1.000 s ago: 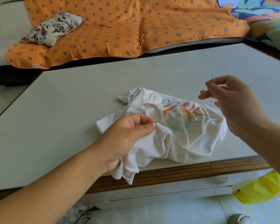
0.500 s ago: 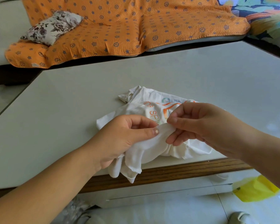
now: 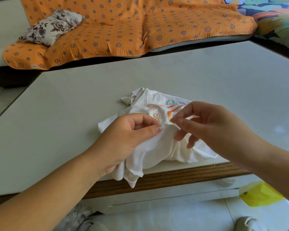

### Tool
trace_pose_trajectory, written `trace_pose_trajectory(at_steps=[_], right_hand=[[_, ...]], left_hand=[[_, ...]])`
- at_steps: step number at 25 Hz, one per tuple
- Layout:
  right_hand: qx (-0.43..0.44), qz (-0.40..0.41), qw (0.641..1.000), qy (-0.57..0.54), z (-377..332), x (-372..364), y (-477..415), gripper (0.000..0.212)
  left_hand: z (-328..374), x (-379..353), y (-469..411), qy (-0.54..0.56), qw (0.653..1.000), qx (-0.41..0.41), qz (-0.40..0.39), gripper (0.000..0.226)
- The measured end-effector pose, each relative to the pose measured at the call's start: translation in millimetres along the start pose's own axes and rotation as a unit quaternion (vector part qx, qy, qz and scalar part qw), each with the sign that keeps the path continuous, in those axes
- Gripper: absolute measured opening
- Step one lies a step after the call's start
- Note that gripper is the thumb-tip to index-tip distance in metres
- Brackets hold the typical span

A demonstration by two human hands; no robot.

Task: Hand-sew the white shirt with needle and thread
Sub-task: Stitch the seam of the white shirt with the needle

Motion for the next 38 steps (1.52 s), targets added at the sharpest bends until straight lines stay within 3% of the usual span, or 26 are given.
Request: trace_pose_trajectory(at_steps=[3,8,19,23,26,29,34,38], right_hand=[[0.037,0.017,0.999,0.035,-11,5,7,0.009],[0.004,-0.053,0.997,0.059,-5,-9,12,0.011],[-0.009,-0.056,0.996,0.064,0,-12,11,0.016],[-0.003,-0.04,0.996,0.083,5,-16,8,0.016],[0.006,-0.025,0.995,0.092,9,-21,6,0.015],[0.003,-0.013,0.998,0.066,14,-23,4,0.013],[-0.01,-0.022,0.999,-0.047,17,-26,3,0.009],[-0.023,-0.016,0.99,-0.135,15,-25,4,0.009]], left_hand=[[-1,1,0,0.005,1.0,0.005,-0.001,0.017],[-2,2,-1,0.007,1.0,0.007,0.004,0.02],[-1,1,-1,0.002,1.0,-0.007,-0.001,0.018],[4,0,1,-0.038,0.998,-0.042,0.003,0.011],[10,-2,4,-0.141,0.985,-0.093,0.023,0.007],[13,-3,3,-0.167,0.979,-0.108,0.05,0.003],[-2,-5,-1,-0.092,0.993,-0.048,0.062,0.007],[5,-9,5,-0.12,0.986,-0.076,0.088,0.013]])
Point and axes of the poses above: each hand's wrist, its own y-axis away from the middle knuckle, its own x-axis out of the back of the hand, z = x × y, the point moved 8 cm from there along -y, towards the middle knuckle, and after that the axes turned 4 degrees about z, right-handed, at the moved point
